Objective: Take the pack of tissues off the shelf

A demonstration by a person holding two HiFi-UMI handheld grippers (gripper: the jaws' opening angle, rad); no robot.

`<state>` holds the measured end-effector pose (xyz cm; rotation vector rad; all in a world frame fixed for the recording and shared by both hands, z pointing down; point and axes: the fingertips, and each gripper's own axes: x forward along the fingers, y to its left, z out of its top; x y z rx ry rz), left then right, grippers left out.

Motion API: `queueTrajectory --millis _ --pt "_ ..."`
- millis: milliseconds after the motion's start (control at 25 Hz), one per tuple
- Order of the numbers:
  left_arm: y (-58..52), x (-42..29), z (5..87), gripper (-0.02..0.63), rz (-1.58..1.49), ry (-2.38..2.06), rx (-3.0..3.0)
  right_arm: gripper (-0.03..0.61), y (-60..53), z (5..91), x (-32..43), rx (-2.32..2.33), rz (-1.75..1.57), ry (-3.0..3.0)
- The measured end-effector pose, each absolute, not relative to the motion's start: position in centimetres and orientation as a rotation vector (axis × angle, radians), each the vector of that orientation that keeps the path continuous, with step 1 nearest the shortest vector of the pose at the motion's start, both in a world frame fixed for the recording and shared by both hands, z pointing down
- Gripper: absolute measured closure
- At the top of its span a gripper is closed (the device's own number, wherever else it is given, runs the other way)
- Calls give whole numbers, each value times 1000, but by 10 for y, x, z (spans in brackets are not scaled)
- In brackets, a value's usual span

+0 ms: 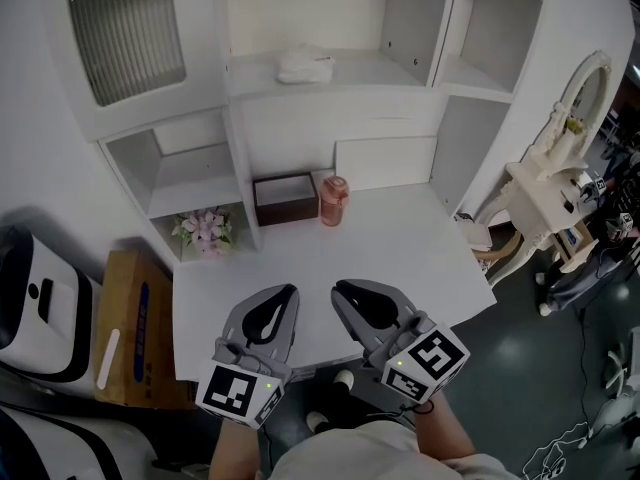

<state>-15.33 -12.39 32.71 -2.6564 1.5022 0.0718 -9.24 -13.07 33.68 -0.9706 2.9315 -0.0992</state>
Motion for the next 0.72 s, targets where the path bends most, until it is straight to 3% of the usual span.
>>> queueTrajectory --millis 720 --pt "-209 -164 319 612 65 1515 -2633 514 -220 325 -99 -968 -92 2913"
